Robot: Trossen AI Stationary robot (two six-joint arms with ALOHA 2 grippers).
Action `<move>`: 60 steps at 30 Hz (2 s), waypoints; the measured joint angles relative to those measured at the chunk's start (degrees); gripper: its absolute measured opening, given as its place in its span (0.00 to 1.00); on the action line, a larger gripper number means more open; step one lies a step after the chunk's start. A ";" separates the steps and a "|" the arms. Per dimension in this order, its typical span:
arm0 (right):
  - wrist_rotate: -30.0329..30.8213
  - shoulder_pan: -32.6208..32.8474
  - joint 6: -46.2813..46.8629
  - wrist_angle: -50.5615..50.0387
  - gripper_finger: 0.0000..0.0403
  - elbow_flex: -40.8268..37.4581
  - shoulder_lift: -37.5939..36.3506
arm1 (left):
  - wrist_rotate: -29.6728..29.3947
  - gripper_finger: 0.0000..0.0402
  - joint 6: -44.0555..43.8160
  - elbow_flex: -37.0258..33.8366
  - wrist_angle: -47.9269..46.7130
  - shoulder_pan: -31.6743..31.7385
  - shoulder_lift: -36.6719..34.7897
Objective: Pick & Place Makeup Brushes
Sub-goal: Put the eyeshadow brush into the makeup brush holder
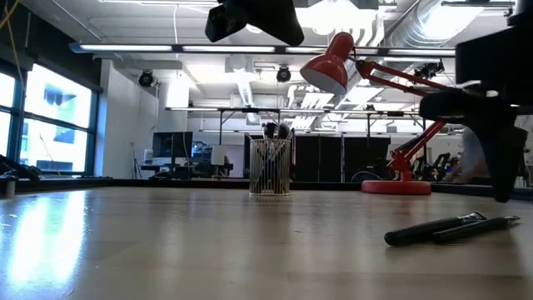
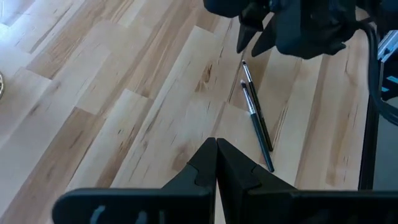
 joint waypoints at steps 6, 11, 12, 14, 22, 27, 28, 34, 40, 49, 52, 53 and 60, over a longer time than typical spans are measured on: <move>-2.43 -1.26 -3.90 4.64 0.25 0.00 0.00 | -0.04 0.00 -0.03 -0.02 0.07 0.00 -0.02; -3.15 -1.32 -4.06 3.81 0.22 -0.07 0.00 | 0.20 0.00 -0.05 -0.02 0.56 0.00 -0.02; -3.21 -1.32 -4.06 4.07 0.22 -0.16 0.00 | 0.20 0.00 -0.06 -0.02 0.81 0.00 -0.02; -3.21 -1.32 -4.09 4.12 0.21 -0.17 0.19 | 0.20 0.00 -0.10 -0.02 1.03 0.00 -0.02; -1.29 -1.23 -3.92 4.37 0.21 0.09 4.68 | 0.24 0.00 -0.12 -0.07 1.01 0.00 -0.02; -1.64 -1.26 -3.95 4.09 0.17 0.02 5.13 | 0.44 0.00 -0.10 -0.07 1.05 0.00 -0.02; -1.99 -1.25 -3.95 3.99 0.15 0.04 5.16 | 0.47 0.00 -0.10 -0.07 1.05 0.00 -0.02; -4.59 -1.34 -3.94 2.84 0.03 0.51 4.94 | 0.50 0.00 -0.01 -0.07 1.05 0.00 -0.07; -7.86 -1.79 -3.98 -6.62 0.01 4.90 2.18 | 0.48 0.03 0.69 -0.07 1.29 0.44 -0.07; -10.35 -6.18 -1.10 -20.35 0.00 17.53 1.77 | -1.42 0.28 10.59 -0.07 1.67 1.09 -0.07; -11.62 -8.80 0.45 -24.08 0.00 21.36 1.70 | -1.82 0.35 13.62 -0.07 1.66 1.33 -0.07; -11.97 -9.74 0.87 -24.71 0.00 22.80 1.70 | -2.02 0.37 14.98 -0.07 1.70 1.38 -0.07; -10.10 -14.48 1.70 -27.18 0.00 29.93 1.60 | -1.04 0.39 21.86 -0.07 3.18 2.26 -0.07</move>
